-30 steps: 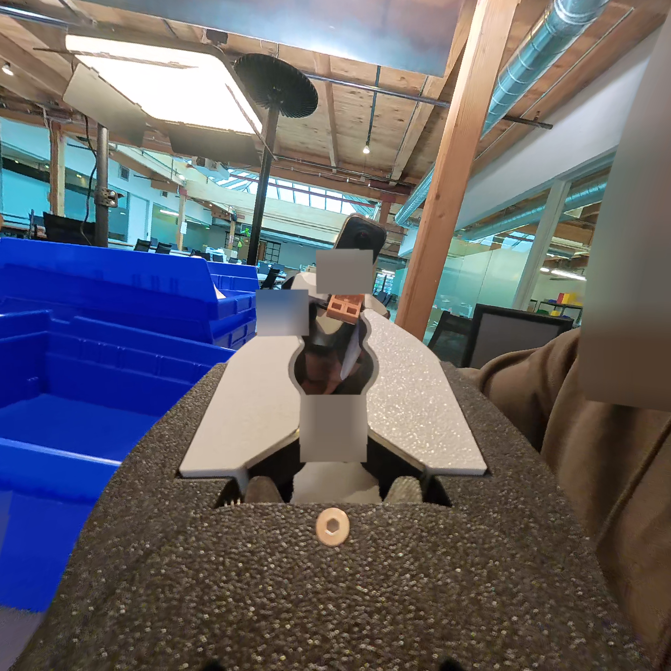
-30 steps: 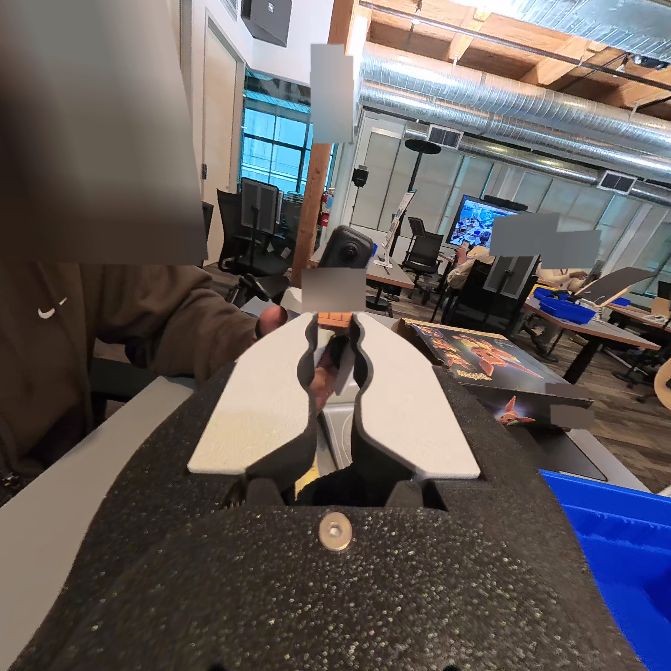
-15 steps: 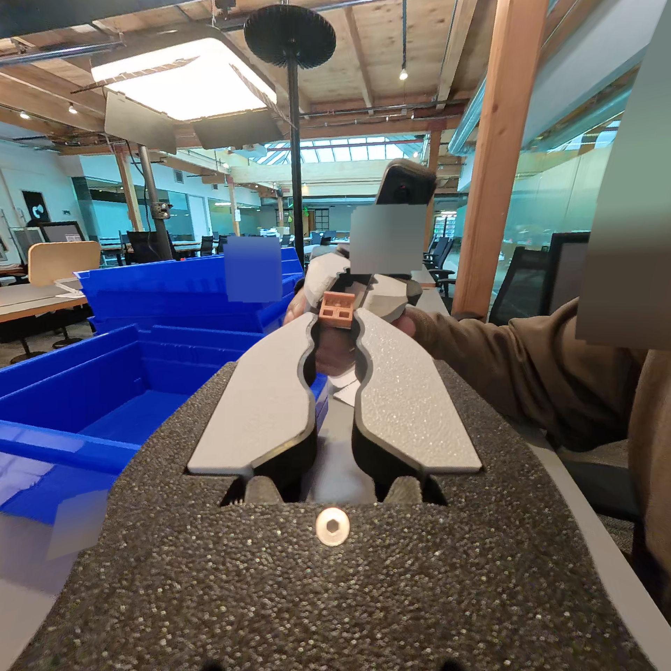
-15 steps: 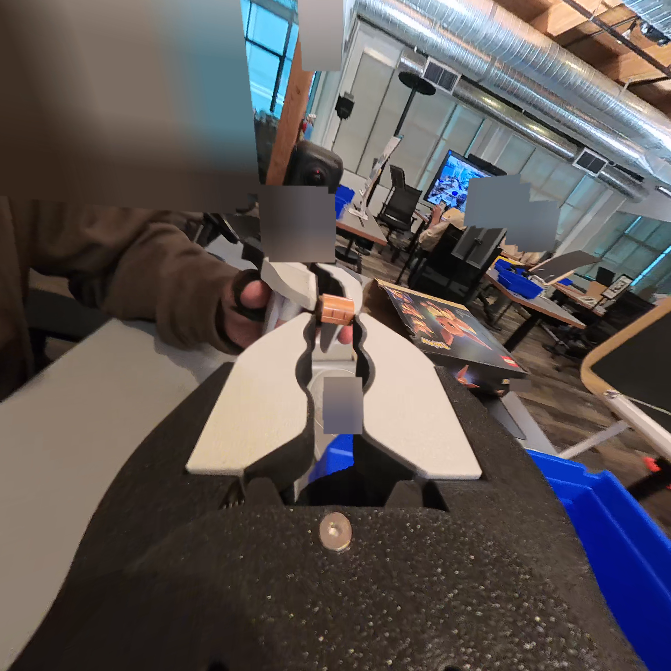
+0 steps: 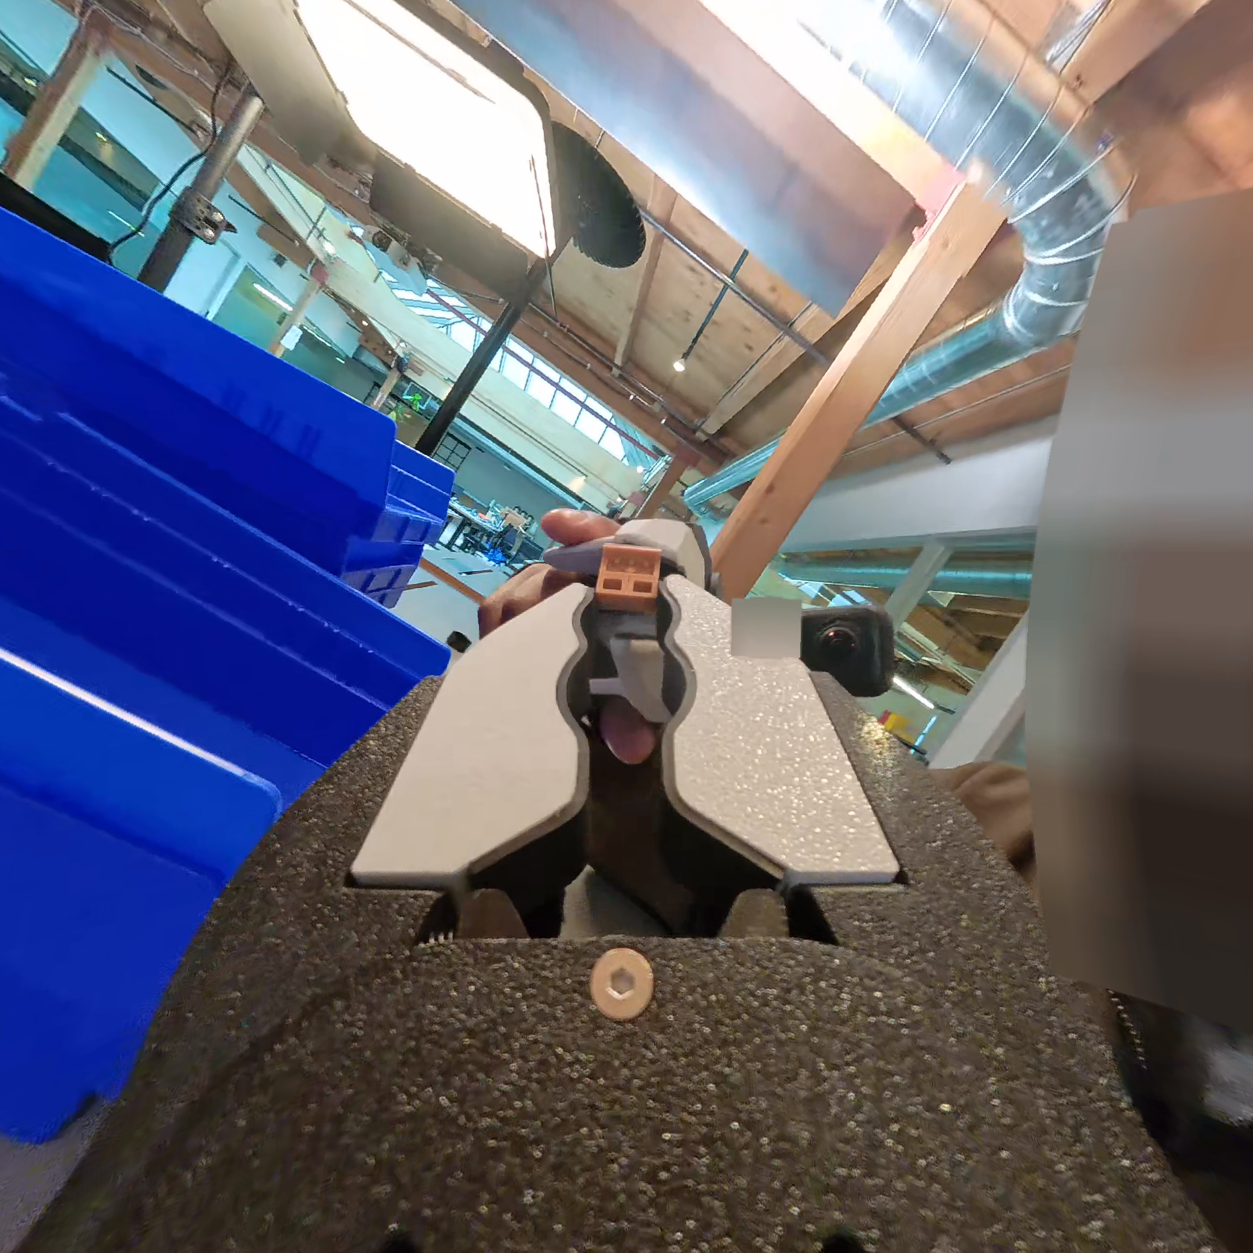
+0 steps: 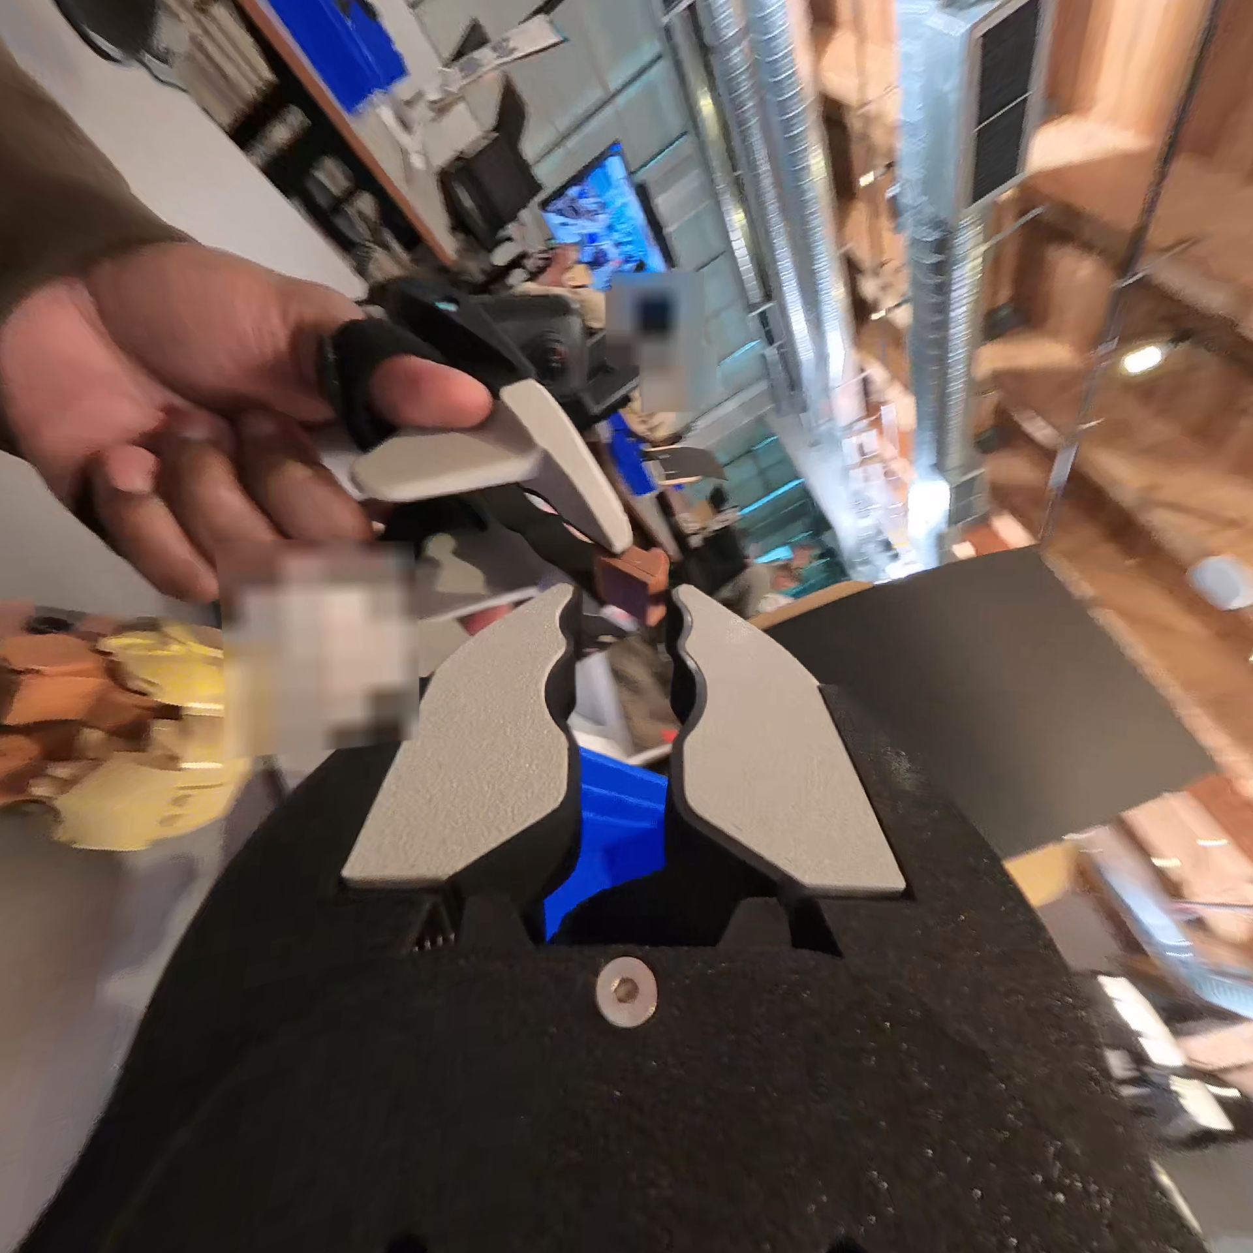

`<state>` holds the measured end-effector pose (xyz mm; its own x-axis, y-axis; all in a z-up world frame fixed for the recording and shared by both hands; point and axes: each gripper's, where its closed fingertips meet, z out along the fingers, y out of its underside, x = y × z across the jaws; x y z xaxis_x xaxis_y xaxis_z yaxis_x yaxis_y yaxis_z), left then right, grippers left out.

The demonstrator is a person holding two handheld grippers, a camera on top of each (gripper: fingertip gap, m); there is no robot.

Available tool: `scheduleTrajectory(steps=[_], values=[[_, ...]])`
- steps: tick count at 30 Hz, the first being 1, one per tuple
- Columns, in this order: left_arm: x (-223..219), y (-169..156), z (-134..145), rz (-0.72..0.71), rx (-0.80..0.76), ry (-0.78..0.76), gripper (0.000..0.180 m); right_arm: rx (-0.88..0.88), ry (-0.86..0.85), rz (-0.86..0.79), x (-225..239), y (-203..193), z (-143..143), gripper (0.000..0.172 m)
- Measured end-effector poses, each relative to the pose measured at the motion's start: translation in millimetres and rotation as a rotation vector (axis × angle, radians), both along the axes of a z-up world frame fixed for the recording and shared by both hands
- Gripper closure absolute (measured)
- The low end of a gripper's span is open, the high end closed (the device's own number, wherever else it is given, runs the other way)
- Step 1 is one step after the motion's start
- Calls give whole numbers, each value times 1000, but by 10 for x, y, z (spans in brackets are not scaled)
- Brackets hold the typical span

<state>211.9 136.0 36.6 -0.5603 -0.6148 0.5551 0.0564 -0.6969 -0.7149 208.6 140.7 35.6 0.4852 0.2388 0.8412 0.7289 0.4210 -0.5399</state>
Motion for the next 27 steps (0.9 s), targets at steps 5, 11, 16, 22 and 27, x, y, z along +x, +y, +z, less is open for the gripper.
scheduleTrajectory(steps=[5,11,16,22,27], values=[[-43,35,27,107,177,-59,164,-247,266,107,-20,-9,10,148],[-107,-75,35,201,508,-126,164,-563,499,296,-59,-154,25,149],[-109,-208,-21,213,699,-134,164,-627,390,266,-78,-204,-131,150],[-91,-313,-110,210,827,-130,164,-662,352,281,-140,-268,-181,154],[-75,-337,-152,180,826,-100,164,-660,291,264,-118,-291,-225,155]])
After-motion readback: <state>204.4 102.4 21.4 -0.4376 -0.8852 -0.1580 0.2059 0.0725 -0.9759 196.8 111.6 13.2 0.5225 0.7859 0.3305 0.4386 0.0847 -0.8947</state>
